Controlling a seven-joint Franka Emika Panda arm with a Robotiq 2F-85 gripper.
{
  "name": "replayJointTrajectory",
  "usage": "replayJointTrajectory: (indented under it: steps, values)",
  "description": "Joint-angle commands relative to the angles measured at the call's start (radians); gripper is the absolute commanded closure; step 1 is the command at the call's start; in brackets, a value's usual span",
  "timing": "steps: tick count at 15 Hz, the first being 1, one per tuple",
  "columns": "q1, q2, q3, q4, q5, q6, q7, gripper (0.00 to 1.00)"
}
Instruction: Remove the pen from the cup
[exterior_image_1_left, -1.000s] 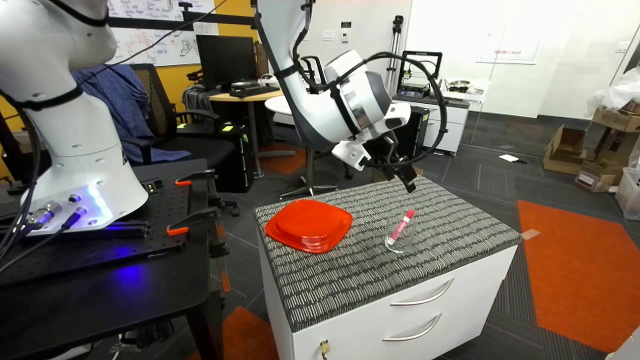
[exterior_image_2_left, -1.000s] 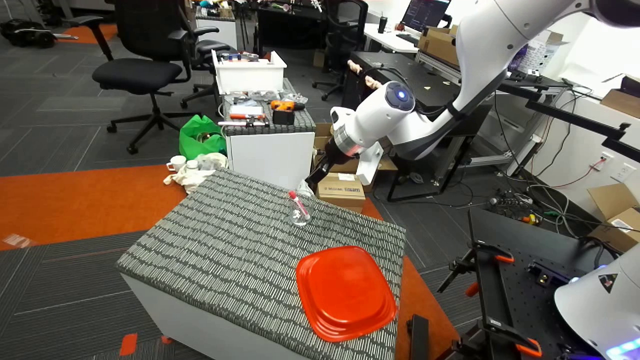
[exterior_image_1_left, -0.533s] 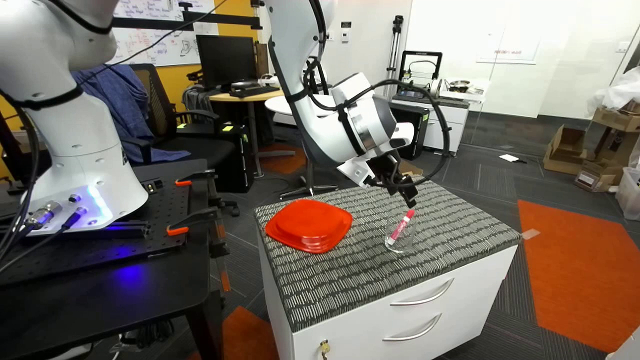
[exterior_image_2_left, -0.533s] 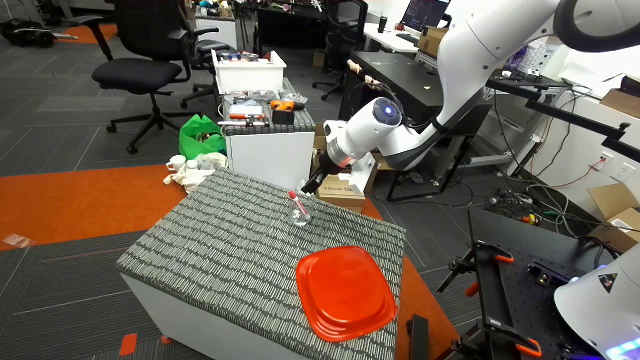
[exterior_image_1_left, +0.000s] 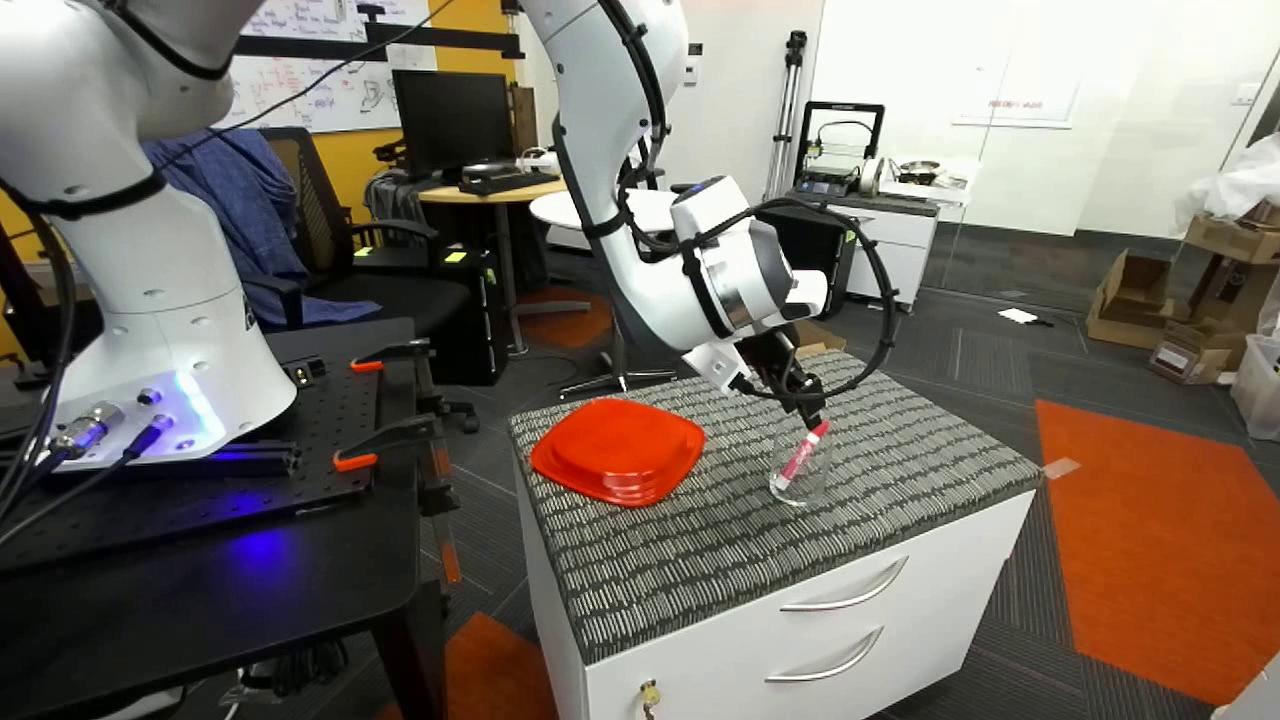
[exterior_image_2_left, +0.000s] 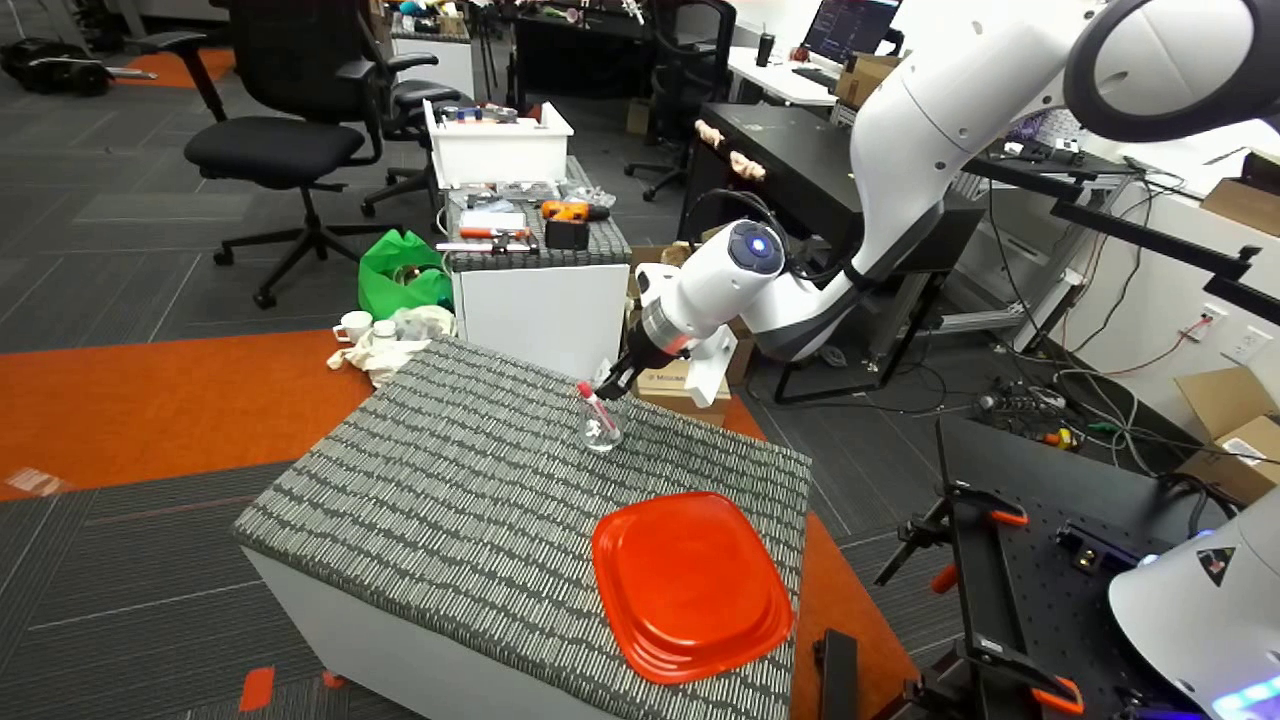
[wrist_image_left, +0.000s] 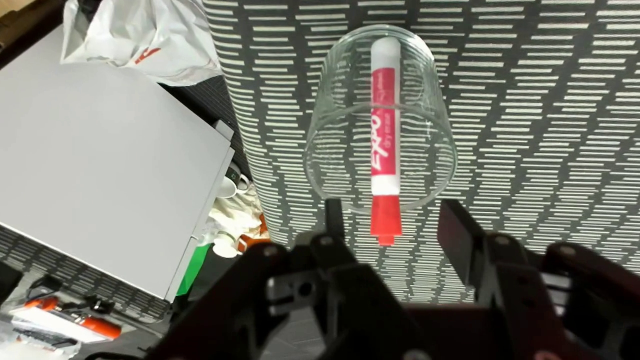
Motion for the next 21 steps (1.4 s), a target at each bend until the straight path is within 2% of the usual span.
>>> replayJointTrajectory:
  steps: [1,2,12,18,19,21]
  values:
    - [-0.022,0.032,0.026,0.033,0.031,0.027,-0.062,0.44]
    - [-0.026,0.039,0.032,0.036,0.041,0.026,-0.075,0.41]
    - [-0.104,0.098,0.125,0.044,0.193,-0.015,-0.303,0.43]
    - [-0.160,0.095,0.162,0.047,0.243,-0.027,-0.378,0.42]
    - [-0.083,0.076,0.070,0.023,0.417,0.035,-0.484,0.43]
    - [-0.077,0.082,0.069,0.019,0.574,0.025,-0.618,0.43]
